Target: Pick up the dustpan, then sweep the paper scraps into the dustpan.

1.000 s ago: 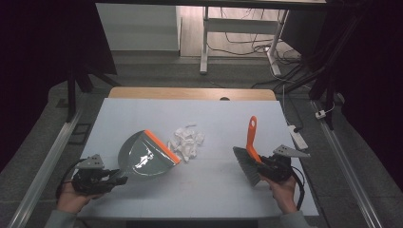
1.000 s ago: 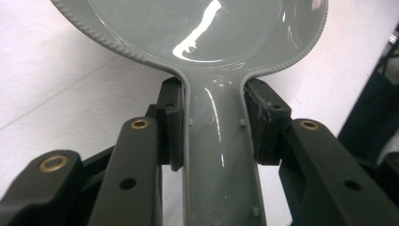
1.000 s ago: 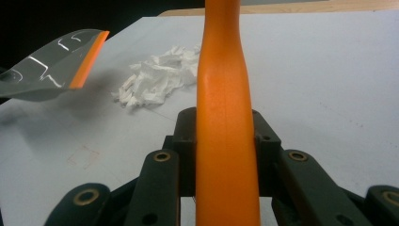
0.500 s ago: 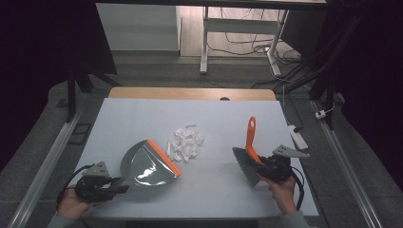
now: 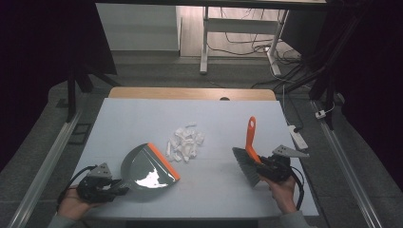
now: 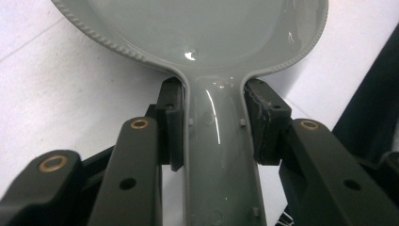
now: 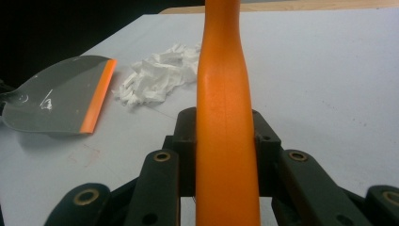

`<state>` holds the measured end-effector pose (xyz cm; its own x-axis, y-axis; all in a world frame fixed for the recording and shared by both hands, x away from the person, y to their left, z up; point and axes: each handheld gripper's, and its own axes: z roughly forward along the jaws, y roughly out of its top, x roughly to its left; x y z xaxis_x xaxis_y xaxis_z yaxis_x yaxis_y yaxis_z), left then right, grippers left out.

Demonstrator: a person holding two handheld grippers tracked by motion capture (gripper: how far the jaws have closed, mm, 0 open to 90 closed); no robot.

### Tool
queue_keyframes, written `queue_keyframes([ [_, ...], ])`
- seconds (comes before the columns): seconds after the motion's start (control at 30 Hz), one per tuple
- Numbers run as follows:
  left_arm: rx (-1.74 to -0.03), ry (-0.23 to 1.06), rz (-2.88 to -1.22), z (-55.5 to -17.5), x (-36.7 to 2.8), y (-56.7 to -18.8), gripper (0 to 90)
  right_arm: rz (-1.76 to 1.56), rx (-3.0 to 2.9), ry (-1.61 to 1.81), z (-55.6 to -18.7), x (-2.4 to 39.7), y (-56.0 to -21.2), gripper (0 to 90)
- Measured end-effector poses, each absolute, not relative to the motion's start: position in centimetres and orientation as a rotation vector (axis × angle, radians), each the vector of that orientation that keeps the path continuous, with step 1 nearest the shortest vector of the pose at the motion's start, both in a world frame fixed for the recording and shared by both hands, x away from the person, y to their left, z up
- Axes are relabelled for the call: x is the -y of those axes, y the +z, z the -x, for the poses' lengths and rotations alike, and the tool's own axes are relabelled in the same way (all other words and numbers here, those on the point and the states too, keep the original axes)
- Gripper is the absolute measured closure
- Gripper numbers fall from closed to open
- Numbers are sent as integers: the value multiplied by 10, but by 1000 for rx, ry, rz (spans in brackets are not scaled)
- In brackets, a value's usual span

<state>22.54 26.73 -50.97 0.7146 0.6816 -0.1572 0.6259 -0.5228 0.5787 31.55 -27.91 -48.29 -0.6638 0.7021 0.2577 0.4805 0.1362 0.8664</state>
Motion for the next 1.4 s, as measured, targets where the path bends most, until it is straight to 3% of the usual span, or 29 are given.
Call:
queue_keyframes([
  [0.5,-990,97,-2290,-228,-265,-512,619,-1145,-2194,1564,-319,265,-476,700],
  [1.4,-971,70,-2286,-235,-259,-514,618,-1196,-2199,1506,-386,196,-463,700],
])
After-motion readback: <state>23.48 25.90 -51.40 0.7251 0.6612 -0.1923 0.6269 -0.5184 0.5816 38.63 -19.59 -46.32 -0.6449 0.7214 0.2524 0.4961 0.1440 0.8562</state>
